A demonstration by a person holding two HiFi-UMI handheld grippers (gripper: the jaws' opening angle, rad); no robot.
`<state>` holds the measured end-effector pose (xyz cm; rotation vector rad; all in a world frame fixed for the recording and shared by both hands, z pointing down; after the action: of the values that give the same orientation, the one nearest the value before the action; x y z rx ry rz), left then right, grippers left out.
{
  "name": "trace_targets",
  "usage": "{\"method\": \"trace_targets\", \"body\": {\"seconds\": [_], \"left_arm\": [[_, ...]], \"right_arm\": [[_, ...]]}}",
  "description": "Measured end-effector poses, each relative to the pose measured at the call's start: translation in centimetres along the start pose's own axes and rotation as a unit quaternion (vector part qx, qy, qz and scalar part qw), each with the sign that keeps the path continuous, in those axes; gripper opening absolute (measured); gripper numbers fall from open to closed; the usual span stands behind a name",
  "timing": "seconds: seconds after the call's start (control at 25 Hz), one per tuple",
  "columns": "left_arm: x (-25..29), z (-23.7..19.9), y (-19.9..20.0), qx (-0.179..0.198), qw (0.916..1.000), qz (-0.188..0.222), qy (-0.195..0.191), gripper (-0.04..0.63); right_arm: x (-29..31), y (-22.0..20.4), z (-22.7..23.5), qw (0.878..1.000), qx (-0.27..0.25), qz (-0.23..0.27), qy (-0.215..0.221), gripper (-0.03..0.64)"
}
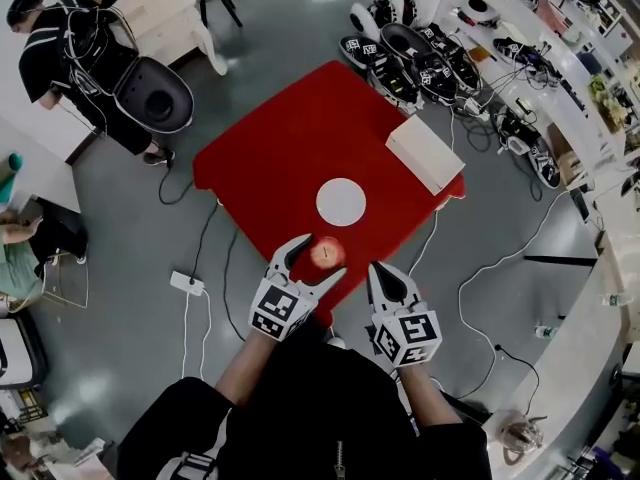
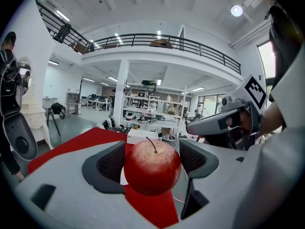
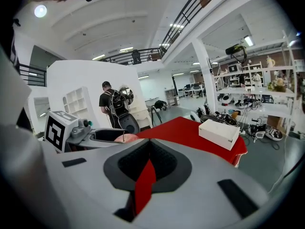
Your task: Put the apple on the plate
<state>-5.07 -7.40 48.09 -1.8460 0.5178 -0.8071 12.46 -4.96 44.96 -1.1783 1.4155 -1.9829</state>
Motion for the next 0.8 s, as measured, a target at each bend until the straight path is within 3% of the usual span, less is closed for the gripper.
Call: {"method": "trace_targets", "body": {"seconds": [0.52,0.8], "left_arm": [[4.9,-7.4,2.6,0.019,0.9986,-0.009,-0.048,0.36],[6.9,-8.9,3.7,0.022,0.9975,-0.019,-0.065,0.36]], "right_arm": [[7.3,2.4,2.0,0.999,0.009,0.004,-0.041,0.011],[9.1,3.4,3.1,0.998,0.017,0.005,-0.054,0.011]]}}
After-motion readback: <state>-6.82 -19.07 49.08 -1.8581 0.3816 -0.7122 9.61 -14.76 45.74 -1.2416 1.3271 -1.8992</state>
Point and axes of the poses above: the fingertips, and each gripper's own axes: x forward along the fingers, z to its right, y out of its top, the point moved 8 cm from there along -x, backward along the fingers, and after that the axes turned 8 degrees about -x, right-handed, at the moved point
